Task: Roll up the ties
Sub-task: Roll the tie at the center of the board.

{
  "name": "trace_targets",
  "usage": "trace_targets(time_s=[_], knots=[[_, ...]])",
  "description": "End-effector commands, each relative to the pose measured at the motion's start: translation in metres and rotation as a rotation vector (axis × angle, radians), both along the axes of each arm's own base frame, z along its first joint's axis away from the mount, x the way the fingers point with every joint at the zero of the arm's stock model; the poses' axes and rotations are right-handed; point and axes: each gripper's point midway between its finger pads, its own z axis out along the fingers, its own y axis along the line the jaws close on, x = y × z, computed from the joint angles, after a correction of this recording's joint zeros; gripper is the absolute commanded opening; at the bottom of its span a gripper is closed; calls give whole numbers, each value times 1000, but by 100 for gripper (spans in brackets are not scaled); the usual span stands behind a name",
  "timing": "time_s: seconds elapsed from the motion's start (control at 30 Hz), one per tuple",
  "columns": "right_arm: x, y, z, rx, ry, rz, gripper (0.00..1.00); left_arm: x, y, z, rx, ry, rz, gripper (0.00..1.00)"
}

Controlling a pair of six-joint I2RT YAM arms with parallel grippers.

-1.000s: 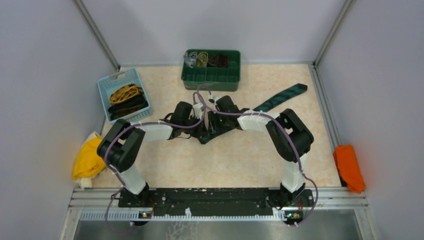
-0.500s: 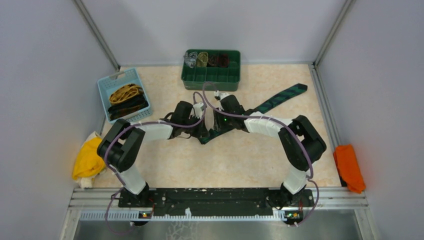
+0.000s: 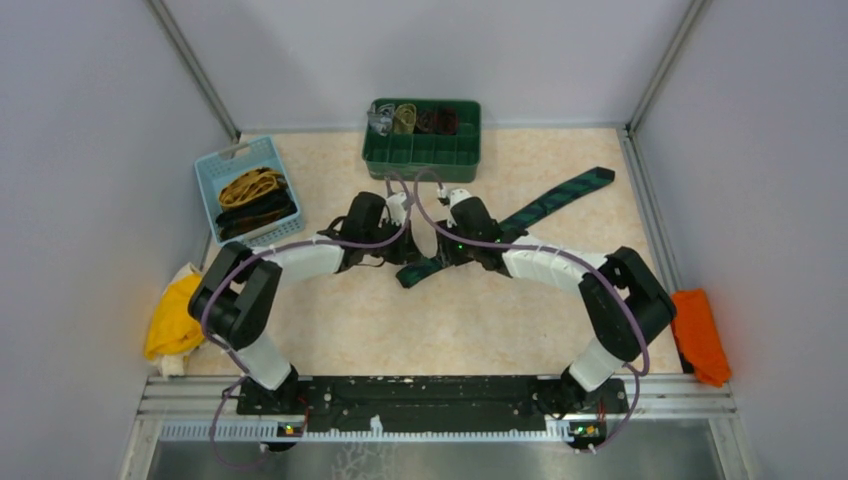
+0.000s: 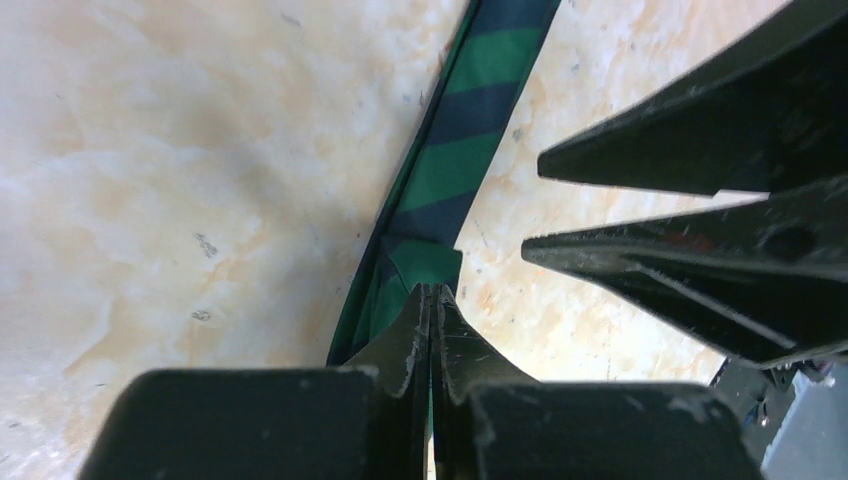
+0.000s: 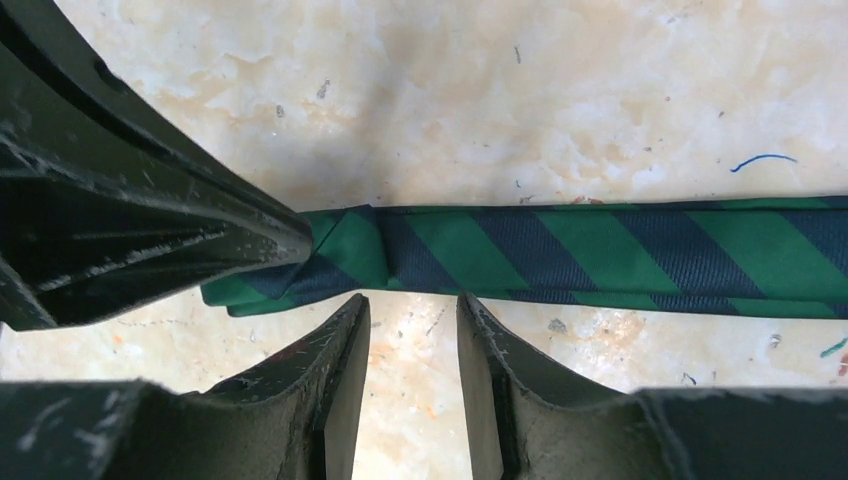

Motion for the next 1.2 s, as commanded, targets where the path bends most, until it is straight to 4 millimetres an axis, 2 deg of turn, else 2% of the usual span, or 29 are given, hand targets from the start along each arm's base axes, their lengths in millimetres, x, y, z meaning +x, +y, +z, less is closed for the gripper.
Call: trace_targets(time_s=[0.0,0.1,0.13,0.2,0.27,0.37,0.5,0.63,0.77,1.17], knots=[[1,5,34,-36,-154,12,38,28,3,52,-35,-139,111,0],[-10,11,36,-135,-213,31,39,44,35,81,12,-204,325,0],[-14,15,36,-160,-228,44,39,49,54,88,44,-218,442,0],[-20,22,36,-210,-260,57,41,47,94,101,105,-233,639,0],[-24,30,35,-247,-284,81,41,37,128,111,135,-253,790,0],[-31,48,30,-274,-291,128,45,17,170,116,144,-291,959,0],[-36,76,31,-320,-332,179,52,-5,204,130,82,-352,1088,0],[-36,96,17,-379,-323,215,56,-15,221,138,73,-384,1130,0],[-36,109,5,-383,-291,230,56,-18,229,136,103,-374,1145,0],[-31,86,-31,-542,-253,165,56,-17,228,140,78,-386,1131,0]])
